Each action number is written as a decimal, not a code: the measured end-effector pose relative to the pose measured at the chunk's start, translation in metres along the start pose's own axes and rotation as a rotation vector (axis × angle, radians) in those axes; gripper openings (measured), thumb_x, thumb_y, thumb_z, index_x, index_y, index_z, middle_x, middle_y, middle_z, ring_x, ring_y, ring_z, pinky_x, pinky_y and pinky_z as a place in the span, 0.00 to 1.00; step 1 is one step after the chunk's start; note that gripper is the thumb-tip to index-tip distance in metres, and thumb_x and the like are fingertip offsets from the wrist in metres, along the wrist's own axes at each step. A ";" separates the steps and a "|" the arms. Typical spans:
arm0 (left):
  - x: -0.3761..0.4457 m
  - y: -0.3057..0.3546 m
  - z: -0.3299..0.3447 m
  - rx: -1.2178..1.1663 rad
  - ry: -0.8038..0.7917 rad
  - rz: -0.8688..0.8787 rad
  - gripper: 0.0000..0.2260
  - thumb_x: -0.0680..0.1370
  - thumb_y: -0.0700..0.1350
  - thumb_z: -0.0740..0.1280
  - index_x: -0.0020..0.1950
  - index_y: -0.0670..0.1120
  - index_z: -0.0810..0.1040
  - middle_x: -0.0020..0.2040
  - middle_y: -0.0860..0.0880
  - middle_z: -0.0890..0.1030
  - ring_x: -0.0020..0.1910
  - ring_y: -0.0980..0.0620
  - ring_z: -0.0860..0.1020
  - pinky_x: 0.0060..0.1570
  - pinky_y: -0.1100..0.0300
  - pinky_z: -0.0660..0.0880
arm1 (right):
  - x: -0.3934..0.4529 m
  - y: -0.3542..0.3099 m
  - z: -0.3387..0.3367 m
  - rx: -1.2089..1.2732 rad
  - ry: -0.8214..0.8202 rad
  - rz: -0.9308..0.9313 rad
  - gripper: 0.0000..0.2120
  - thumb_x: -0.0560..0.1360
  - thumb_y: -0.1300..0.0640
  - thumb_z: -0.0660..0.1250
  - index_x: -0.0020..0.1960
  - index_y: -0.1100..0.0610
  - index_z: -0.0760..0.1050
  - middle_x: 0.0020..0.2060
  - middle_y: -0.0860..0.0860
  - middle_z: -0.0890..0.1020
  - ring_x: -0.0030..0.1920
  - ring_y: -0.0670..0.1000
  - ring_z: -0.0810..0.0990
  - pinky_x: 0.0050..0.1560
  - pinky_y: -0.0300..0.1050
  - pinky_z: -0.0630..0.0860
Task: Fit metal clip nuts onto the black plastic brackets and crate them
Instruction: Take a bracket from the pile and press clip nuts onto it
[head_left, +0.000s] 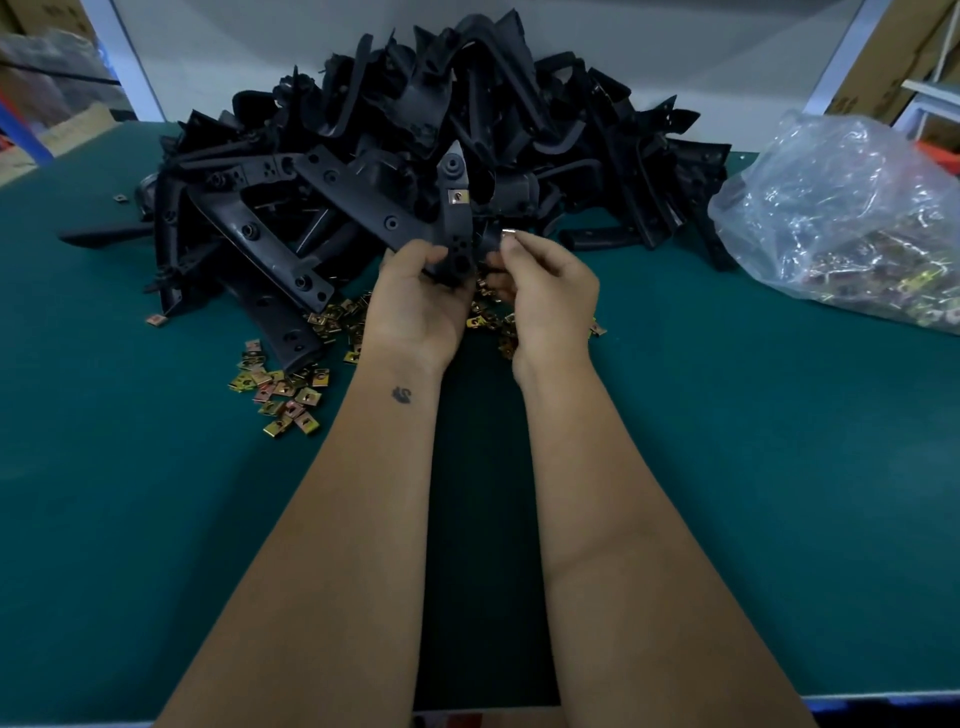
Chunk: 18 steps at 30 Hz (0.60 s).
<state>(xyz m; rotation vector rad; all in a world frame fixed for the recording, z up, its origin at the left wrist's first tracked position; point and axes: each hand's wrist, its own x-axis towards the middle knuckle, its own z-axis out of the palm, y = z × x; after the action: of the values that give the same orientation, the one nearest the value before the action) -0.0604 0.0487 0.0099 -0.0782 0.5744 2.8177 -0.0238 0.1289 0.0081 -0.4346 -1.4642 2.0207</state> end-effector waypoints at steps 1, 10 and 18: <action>-0.001 -0.001 0.000 0.008 -0.013 -0.001 0.14 0.78 0.29 0.54 0.60 0.39 0.71 0.53 0.39 0.77 0.50 0.43 0.77 0.55 0.53 0.76 | 0.000 -0.002 0.000 0.059 -0.018 0.035 0.06 0.77 0.65 0.68 0.45 0.57 0.82 0.34 0.52 0.84 0.33 0.45 0.81 0.37 0.37 0.78; -0.005 0.000 0.003 0.009 -0.056 -0.018 0.09 0.77 0.30 0.56 0.48 0.39 0.74 0.45 0.40 0.77 0.44 0.44 0.78 0.49 0.54 0.79 | 0.000 -0.007 -0.003 0.364 -0.131 0.209 0.04 0.78 0.63 0.68 0.47 0.58 0.81 0.37 0.52 0.85 0.37 0.46 0.83 0.40 0.38 0.79; -0.005 0.000 0.003 0.014 -0.078 -0.031 0.10 0.77 0.30 0.57 0.56 0.39 0.70 0.45 0.41 0.78 0.42 0.46 0.78 0.41 0.57 0.80 | 0.001 -0.004 -0.005 0.438 -0.162 0.270 0.05 0.77 0.58 0.69 0.44 0.57 0.80 0.35 0.50 0.84 0.34 0.44 0.82 0.38 0.37 0.79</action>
<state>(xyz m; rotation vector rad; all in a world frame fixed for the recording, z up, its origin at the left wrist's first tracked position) -0.0553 0.0486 0.0130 0.0251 0.5704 2.7729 -0.0206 0.1344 0.0106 -0.2984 -1.0435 2.5618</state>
